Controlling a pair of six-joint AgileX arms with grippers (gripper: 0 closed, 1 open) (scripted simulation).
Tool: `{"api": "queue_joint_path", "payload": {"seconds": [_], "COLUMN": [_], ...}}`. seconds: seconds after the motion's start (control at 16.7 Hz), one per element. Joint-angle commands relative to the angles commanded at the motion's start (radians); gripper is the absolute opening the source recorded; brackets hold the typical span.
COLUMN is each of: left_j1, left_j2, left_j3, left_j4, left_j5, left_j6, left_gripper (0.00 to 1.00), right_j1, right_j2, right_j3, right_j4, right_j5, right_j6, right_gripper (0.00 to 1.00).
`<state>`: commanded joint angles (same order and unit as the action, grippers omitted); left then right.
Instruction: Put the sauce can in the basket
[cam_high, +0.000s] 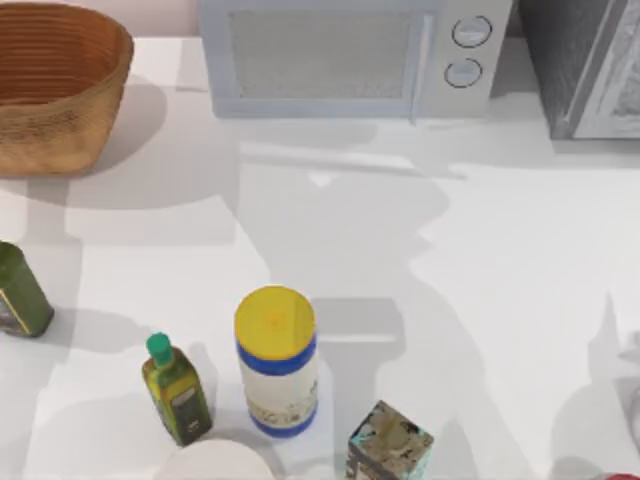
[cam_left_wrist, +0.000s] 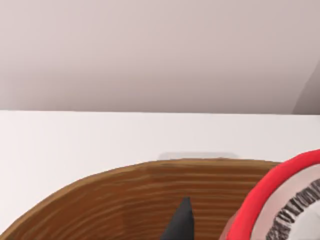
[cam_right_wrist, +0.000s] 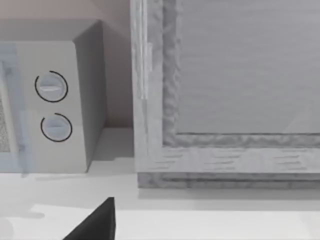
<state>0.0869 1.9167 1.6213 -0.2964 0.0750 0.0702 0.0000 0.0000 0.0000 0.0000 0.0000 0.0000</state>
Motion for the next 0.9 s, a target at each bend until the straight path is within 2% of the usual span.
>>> {"api": "queue_joint_path", "payload": {"seconds": [0.54,0.9], "left_j1": [0.0,0.0], "left_j2": [0.0,0.0], "left_j3": [0.0,0.0], "left_j4": [0.0,0.0], "left_j5": [0.0,0.0], "left_j6": [0.0,0.0], "left_gripper": [0.98,1.0], "right_j1": [0.0,0.0], "right_j2": [0.0,0.0], "right_j3": [0.0,0.0], "right_j4": [0.0,0.0], "right_j5": [0.0,0.0], "right_j6": [0.0,0.0], "right_gripper": [1.0,1.0]}}
